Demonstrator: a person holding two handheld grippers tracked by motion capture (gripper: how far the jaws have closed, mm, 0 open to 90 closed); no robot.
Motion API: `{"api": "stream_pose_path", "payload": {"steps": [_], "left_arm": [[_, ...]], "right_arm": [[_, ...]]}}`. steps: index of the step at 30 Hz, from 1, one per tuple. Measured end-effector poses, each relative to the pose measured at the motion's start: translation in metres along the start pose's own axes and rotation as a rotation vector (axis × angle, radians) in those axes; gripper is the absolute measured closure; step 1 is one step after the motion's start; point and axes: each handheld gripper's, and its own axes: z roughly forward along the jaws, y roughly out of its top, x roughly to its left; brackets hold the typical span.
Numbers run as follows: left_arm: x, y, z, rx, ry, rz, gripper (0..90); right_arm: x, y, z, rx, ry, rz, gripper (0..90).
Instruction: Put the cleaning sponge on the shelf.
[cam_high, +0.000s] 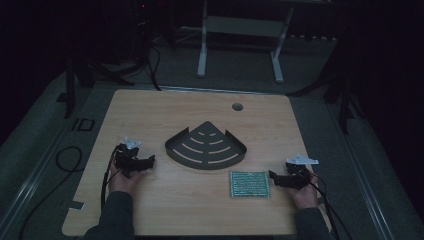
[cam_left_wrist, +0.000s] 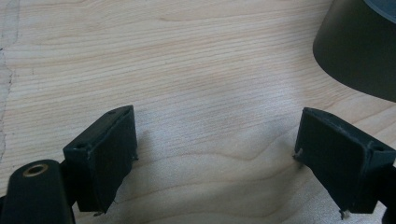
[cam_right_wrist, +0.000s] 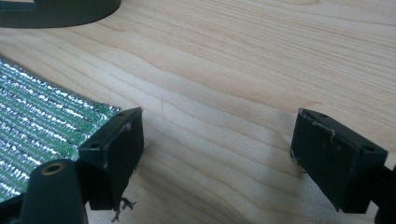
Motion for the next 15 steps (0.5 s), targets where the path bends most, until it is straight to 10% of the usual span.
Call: {"api": "stream_pose_path", "payload": {"steps": [15], "left_arm": [[0.0, 0.0, 0.0, 0.001, 0.001, -0.001, 13.0]], "right_arm": [[0.02, 0.026, -0.044, -0.13, 0.042, -0.09, 59.7]]}}
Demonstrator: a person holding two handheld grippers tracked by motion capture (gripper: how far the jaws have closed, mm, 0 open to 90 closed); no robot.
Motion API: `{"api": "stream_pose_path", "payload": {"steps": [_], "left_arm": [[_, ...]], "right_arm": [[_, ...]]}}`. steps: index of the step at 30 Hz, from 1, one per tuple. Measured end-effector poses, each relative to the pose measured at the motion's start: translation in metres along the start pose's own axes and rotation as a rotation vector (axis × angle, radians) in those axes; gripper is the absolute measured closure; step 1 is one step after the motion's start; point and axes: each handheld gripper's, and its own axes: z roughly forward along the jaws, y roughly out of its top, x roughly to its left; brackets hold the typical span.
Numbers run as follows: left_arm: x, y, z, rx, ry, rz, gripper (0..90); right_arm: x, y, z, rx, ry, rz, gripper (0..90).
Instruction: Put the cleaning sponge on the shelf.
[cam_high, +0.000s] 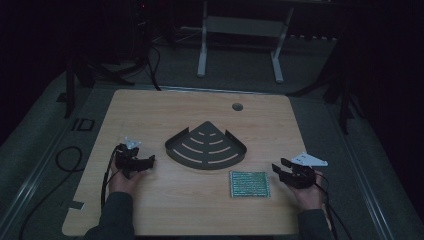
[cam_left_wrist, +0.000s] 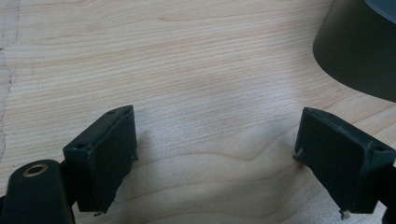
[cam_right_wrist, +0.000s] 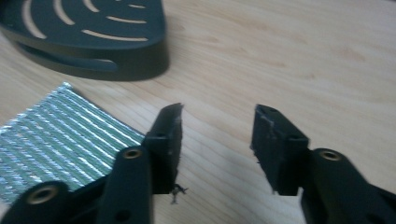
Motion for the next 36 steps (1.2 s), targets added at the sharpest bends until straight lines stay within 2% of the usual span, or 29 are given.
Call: {"api": "stream_pose_path", "payload": {"steps": [3, 4, 5, 6, 8, 14, 23, 30, 33, 36], "left_arm": [[0.0, 0.0, 0.0, 0.0, 0.001, -0.001, 12.9], [0.0, 0.0, 0.0, 0.0, 0.001, -0.001, 12.9], [0.0, 0.0, 0.0, 0.0, 0.001, -0.002, 12.9], [0.0, 0.0, 0.0, 0.0, 0.001, -0.002, 12.9], [0.0, 0.0, 0.0, 0.0, 0.001, -0.002, 12.9], [-0.001, 0.0, 0.0, 0.002, 0.004, -0.004, 12.6], [-0.001, 0.0, 0.0, 0.002, 0.005, -0.005, 12.4], [-0.001, 0.0, 0.001, 0.002, 0.007, -0.006, 12.3], [-0.001, 0.001, 0.001, 0.002, 0.008, -0.007, 12.3], [-0.001, 0.001, 0.001, 0.002, 0.008, -0.007, 12.2]], "right_arm": [[0.005, 0.007, -0.004, -0.008, 0.035, -0.03, 77.8], [0.005, 0.007, -0.004, -0.008, 0.035, -0.03, 77.8], [0.01, 0.01, -0.005, -0.004, 0.043, -0.061, 86.2], [0.013, 0.011, -0.004, -0.001, 0.046, -0.076, 88.9], [0.018, 0.013, -0.003, 0.0, 0.049, -0.104, 89.7], [0.033, 0.011, 0.01, 0.03, 0.09, -0.145, 89.8], [0.048, 0.006, 0.025, 0.078, 0.142, -0.174, 89.7], [0.052, -0.001, 0.028, 0.11, 0.167, -0.177, 89.7], [0.051, -0.005, 0.03, 0.138, 0.161, -0.169, 89.7], [0.048, -0.007, 0.029, 0.142, 0.158, -0.163, 89.7]]}}
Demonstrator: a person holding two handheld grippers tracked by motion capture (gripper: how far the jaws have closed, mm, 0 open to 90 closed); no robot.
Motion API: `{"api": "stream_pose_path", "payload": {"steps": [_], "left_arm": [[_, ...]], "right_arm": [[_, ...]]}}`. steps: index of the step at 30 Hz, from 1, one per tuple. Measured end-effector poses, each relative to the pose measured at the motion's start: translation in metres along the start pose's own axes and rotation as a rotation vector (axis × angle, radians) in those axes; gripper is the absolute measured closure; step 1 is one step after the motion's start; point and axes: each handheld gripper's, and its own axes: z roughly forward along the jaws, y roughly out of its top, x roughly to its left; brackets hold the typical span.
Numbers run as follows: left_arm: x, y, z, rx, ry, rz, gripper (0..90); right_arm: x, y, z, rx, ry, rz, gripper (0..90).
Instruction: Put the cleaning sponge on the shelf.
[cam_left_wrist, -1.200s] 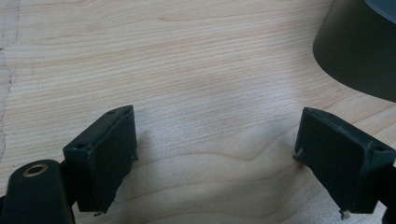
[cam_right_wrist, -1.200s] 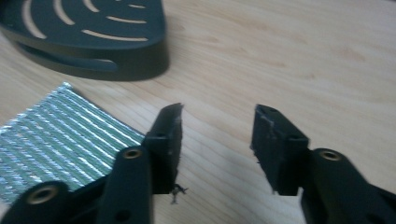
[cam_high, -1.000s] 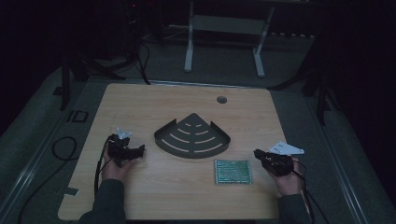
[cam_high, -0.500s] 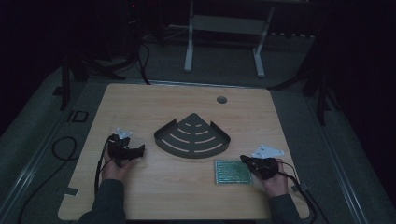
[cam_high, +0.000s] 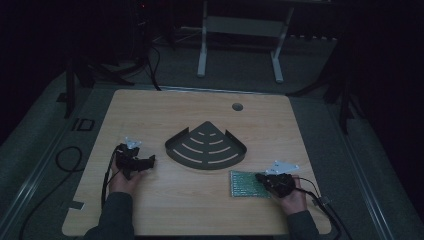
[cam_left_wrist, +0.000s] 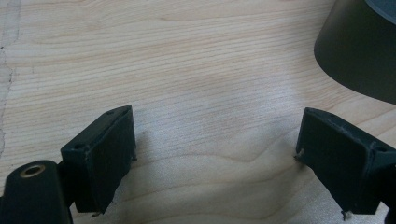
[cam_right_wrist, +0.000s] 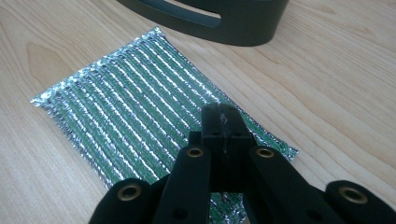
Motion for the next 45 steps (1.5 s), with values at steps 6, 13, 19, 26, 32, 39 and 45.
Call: {"api": "stream_pose_path", "payload": {"steps": [6, 13, 19, 26, 32, 39, 45], "left_arm": [[0.0, 0.0, 0.0, 0.0, 0.0, -0.001, 12.1], [0.0, 0.0, 0.0, 0.0, 0.001, -0.001, 12.1], [0.0, 0.0, 0.0, 0.0, 0.002, -0.002, 12.1], [0.0, 0.0, 0.0, 0.0, 0.002, -0.002, 12.1], [0.0, 0.0, 0.0, 0.0, 0.003, -0.002, 12.1], [0.0, 0.0, 0.0, -0.001, 0.003, -0.003, 12.0], [0.0, 0.0, 0.0, 0.0, 0.003, -0.003, 12.0]], "right_arm": [[-0.004, -0.006, -0.005, 0.002, -0.021, 0.017, 89.7], [-0.006, -0.012, -0.013, 0.015, -0.043, 0.031, 89.7], [-0.006, -0.018, -0.02, 0.027, -0.057, 0.039, 89.6], [-0.009, -0.017, -0.023, 0.037, -0.066, 0.059, 84.9], [-0.018, -0.006, -0.03, 0.05, -0.069, 0.077, 79.6], [-0.024, 0.01, -0.032, 0.066, -0.085, 0.07, 76.7], [-0.028, 0.021, -0.027, 0.106, -0.077, 0.06, 76.6]]}}
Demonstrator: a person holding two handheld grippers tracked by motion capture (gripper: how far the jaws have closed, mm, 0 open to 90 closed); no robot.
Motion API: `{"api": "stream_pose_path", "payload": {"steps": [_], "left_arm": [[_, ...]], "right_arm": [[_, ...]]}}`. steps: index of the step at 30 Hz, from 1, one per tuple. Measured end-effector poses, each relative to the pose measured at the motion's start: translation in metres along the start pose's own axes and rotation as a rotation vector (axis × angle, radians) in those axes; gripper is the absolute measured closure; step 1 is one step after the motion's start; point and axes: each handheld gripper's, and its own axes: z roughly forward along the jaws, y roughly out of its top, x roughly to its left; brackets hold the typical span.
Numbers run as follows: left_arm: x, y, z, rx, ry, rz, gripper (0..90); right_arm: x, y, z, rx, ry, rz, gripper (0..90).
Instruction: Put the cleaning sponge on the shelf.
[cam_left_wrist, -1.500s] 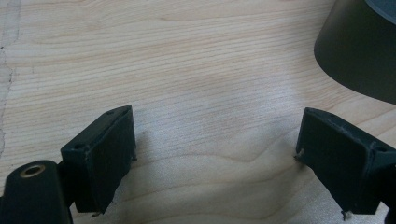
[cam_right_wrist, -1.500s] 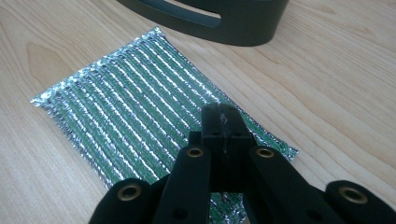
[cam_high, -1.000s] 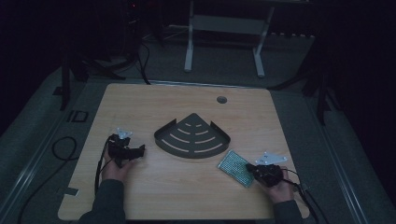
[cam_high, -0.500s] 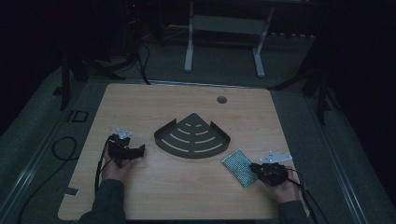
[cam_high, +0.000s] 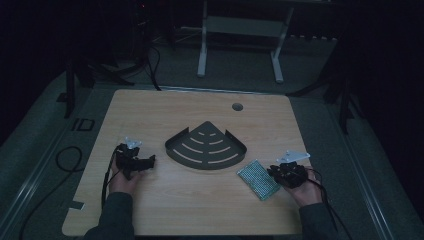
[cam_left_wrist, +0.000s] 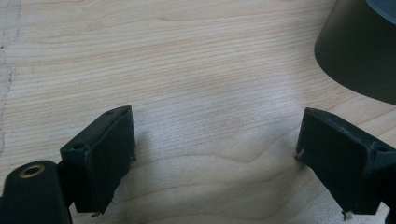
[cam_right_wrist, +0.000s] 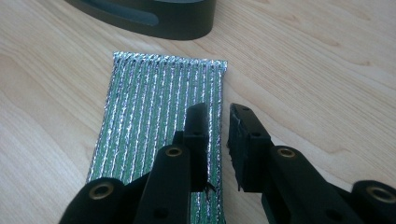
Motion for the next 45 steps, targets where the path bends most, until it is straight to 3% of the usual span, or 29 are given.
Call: {"api": "stream_pose_path", "payload": {"steps": [9, 15, 26, 45], "left_arm": [[0.0, 0.0, 0.0, 0.0, 0.0, 0.0, 12.0], [0.0, 0.0, 0.0, -0.001, 0.0, -0.001, 12.0], [0.0, 0.0, 0.0, -0.001, 0.0, -0.001, 12.0], [0.0, 0.0, 0.0, 0.0, 0.0, -0.001, 12.0]], "right_arm": [[-0.007, 0.012, 0.008, 0.081, 0.02, 0.04, 77.0], [-0.011, 0.019, 0.012, 0.122, 0.034, 0.034, 79.3], [-0.02, 0.026, 0.022, 0.222, 0.091, 0.074, 79.0], [-0.03, 0.033, 0.033, 0.296, 0.171, 0.101, 78.0]]}}
